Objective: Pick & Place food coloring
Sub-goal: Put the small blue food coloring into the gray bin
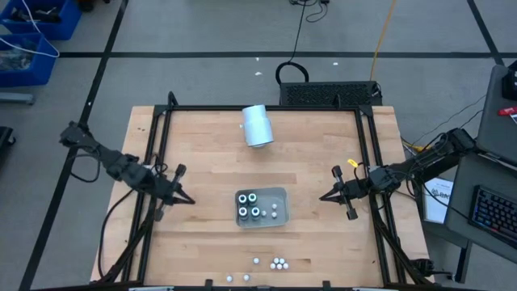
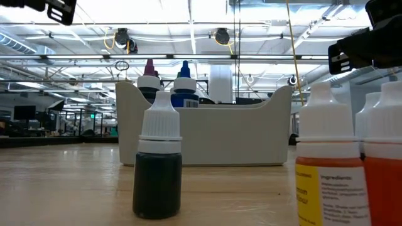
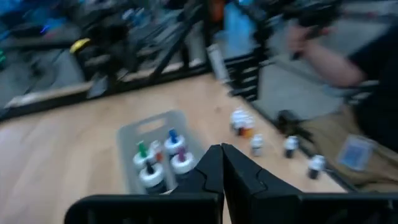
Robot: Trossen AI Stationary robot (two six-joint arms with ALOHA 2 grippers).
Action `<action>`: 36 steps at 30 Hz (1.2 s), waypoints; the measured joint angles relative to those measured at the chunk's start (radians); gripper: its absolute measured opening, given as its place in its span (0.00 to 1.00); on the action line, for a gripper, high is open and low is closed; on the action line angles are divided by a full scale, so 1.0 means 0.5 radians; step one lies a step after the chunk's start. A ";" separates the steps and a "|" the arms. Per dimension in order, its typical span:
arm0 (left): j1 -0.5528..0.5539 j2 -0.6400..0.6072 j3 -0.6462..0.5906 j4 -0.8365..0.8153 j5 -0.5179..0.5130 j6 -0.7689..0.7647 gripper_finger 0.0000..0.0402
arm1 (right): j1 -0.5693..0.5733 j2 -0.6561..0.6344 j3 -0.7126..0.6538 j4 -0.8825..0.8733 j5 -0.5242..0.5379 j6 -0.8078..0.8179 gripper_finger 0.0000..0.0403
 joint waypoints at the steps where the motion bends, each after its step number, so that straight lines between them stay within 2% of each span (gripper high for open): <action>1: 0.028 -0.058 -0.064 0.067 0.091 0.039 0.01 | 0.001 0.000 -0.001 -0.001 0.001 0.000 0.00; 6: 0.175 -0.277 -0.293 0.223 0.271 0.031 0.01 | 0.001 0.000 0.000 0.000 0.003 0.000 0.00; 10: 0.220 -0.370 -0.388 0.231 0.274 -0.021 0.01 | 0.000 0.000 0.000 0.000 0.004 0.000 0.00; 15: 0.176 -0.451 -0.442 0.240 0.239 -0.051 0.01 | 0.000 0.000 0.000 0.000 0.004 0.001 0.00; 18: 0.158 -0.450 -0.477 0.236 0.174 -0.053 0.01 | 0.001 0.000 0.000 0.000 0.004 0.001 0.00; 28: 0.144 -0.450 -0.528 0.249 0.166 -0.037 0.00 | 0.001 0.000 0.000 0.005 0.010 0.014 0.00; 32: 0.144 -0.441 -0.528 0.238 0.106 -0.089 0.04 | 0.001 -0.001 -0.001 0.066 0.243 0.016 0.00; 36: 0.144 -0.409 -0.529 0.233 0.073 -0.165 0.08 | 0.001 0.027 0.025 0.070 0.302 0.011 0.00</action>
